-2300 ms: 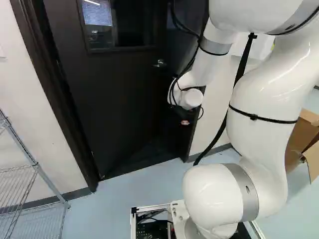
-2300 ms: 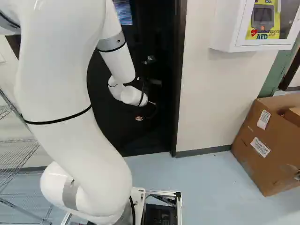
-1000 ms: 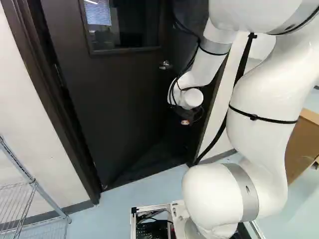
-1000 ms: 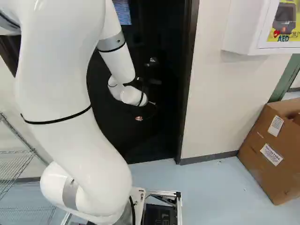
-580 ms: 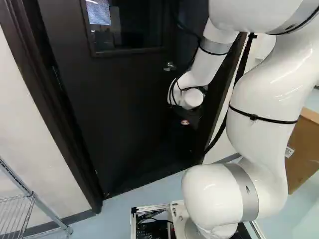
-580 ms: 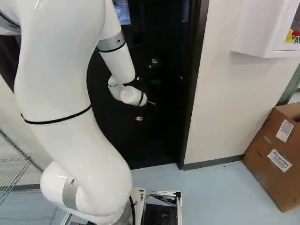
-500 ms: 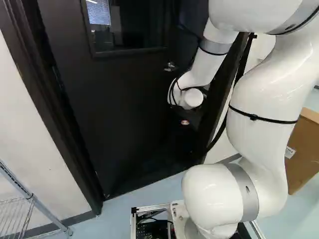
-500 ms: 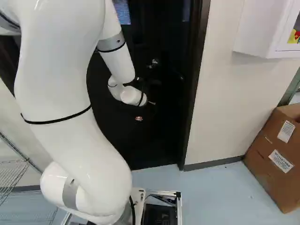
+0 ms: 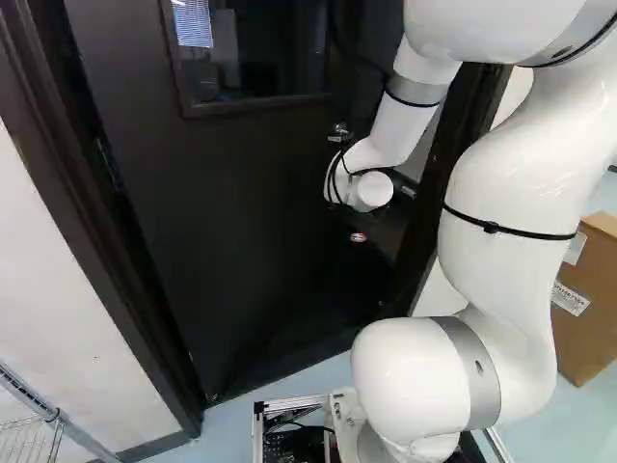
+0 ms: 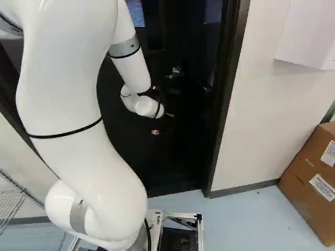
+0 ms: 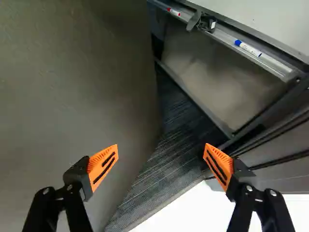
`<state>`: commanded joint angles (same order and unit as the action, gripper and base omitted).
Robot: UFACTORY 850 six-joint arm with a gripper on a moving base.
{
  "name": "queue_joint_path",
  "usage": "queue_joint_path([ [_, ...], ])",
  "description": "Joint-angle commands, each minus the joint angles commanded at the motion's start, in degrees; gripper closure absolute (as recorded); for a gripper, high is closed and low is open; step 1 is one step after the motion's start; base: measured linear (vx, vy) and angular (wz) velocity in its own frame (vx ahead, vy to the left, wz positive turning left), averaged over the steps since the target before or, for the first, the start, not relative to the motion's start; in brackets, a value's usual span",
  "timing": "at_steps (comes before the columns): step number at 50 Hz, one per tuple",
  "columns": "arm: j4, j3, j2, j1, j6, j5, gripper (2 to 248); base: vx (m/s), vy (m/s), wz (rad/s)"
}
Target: Open the door and move inside
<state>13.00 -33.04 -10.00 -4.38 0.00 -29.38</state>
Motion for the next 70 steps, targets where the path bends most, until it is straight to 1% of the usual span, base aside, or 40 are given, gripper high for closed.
queue_joint_path([
  [49,0.0,0.0,0.0,0.0,0.0,0.0,3,0.059,0.06,-0.013],
  [70,0.0,-0.05,-0.05,0.03,0.0,0.0,3,0.003,0.003,0.0],
])
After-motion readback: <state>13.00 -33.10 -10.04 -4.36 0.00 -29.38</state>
